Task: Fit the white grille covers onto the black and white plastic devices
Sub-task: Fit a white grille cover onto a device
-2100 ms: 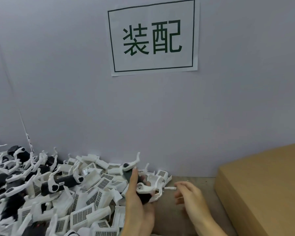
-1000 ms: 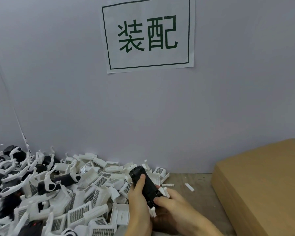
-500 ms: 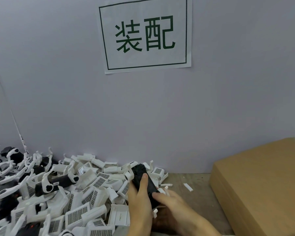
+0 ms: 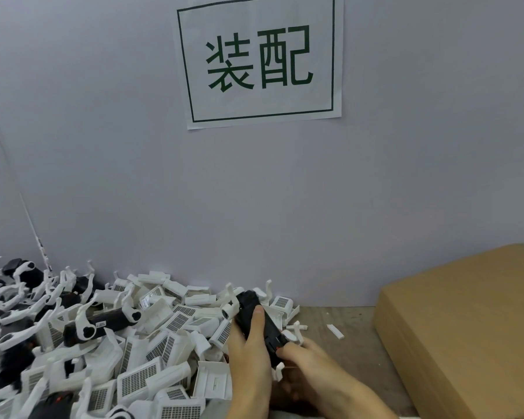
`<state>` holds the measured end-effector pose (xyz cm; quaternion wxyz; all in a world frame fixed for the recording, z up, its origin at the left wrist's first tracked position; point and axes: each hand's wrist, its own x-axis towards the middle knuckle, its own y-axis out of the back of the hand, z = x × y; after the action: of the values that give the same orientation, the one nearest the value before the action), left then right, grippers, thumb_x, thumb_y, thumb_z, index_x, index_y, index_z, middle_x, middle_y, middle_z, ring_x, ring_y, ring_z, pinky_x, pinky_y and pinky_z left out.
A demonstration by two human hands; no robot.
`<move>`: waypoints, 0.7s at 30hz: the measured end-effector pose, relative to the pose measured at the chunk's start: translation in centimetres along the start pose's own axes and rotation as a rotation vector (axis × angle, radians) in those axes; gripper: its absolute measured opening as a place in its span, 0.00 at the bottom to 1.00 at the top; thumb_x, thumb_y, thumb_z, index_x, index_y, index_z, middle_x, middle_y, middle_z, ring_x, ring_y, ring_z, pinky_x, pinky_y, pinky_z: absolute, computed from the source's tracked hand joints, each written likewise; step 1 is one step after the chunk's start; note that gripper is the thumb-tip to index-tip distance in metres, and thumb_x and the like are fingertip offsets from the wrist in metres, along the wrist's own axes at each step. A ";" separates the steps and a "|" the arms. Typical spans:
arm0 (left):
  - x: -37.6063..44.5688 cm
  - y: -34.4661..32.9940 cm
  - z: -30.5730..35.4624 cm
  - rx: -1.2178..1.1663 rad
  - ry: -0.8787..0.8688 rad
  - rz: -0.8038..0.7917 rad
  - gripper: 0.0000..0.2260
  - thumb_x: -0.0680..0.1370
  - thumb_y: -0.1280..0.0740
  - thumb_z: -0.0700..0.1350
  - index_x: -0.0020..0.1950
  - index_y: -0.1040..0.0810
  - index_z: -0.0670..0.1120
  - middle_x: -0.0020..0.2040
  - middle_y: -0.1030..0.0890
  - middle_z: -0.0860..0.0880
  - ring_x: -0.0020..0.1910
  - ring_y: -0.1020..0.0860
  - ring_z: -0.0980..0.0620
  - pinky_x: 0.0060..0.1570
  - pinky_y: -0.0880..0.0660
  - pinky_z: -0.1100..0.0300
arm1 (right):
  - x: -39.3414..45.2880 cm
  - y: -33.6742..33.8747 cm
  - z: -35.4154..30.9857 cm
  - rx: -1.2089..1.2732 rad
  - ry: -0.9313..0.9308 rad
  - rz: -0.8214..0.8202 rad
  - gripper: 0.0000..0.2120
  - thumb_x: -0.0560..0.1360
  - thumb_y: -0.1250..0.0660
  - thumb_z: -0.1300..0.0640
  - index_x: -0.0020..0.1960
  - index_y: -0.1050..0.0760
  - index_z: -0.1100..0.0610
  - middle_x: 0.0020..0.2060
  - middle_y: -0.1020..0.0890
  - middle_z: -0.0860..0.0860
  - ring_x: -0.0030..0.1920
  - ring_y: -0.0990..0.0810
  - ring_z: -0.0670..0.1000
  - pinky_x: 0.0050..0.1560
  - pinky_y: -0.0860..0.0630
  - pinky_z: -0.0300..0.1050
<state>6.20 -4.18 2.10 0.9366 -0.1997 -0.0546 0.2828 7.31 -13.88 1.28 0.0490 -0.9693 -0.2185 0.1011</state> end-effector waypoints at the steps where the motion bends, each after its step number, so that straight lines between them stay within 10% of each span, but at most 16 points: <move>1: 0.1 0.1 0.0 -0.019 0.020 -0.002 0.09 0.81 0.33 0.46 0.59 0.21 0.46 0.51 0.16 0.45 0.52 0.18 0.46 0.51 0.22 0.52 | -0.2 0.1 -0.1 0.011 0.015 -0.030 0.04 0.76 0.35 0.61 0.50 0.23 0.59 0.29 0.22 0.54 0.26 0.27 0.51 0.27 0.36 0.40; 6: 0.0 0.7 1.3 -0.405 0.247 0.056 0.14 0.79 0.33 0.51 0.47 0.21 0.39 0.34 0.19 0.40 0.32 0.20 0.42 0.40 0.20 0.48 | -0.4 0.8 -0.3 0.062 0.084 0.008 0.18 0.71 0.39 0.62 0.58 0.20 0.65 0.48 0.18 0.66 0.35 0.21 0.55 0.29 0.31 0.42; 13: 1.0 2.2 2.3 -0.732 0.282 0.000 0.18 0.82 0.39 0.54 0.61 0.22 0.41 0.40 0.17 0.39 0.39 0.20 0.43 0.34 0.22 0.55 | 2.2 1.3 -0.3 -0.788 0.400 0.426 0.15 0.79 0.41 0.64 0.56 0.23 0.48 0.52 0.22 0.42 0.49 0.26 0.38 0.46 0.33 0.26; 16: 0.6 1.9 2.7 -0.738 0.362 -0.107 0.19 0.79 0.35 0.51 0.58 0.18 0.37 0.50 0.17 0.35 0.46 0.17 0.38 0.32 0.19 0.53 | 3.4 0.2 -1.3 -1.012 0.488 0.279 0.16 0.78 0.43 0.59 0.54 0.24 0.40 0.51 0.22 0.40 0.55 0.25 0.45 0.54 0.28 0.36; 21: 0.6 1.3 2.7 -0.593 0.271 -0.108 0.09 0.67 0.27 0.45 0.42 0.18 0.41 0.33 0.19 0.40 0.28 0.19 0.44 0.29 0.19 0.52 | 3.7 0.2 -0.2 -1.181 0.406 0.367 0.11 0.75 0.39 0.56 0.51 0.23 0.43 0.49 0.21 0.44 0.52 0.24 0.50 0.52 0.27 0.44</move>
<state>5.43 -1.88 4.06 0.8500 -0.4963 -0.0199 0.1754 10.74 -12.45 0.77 -0.4698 -0.8545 -0.0548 -0.2146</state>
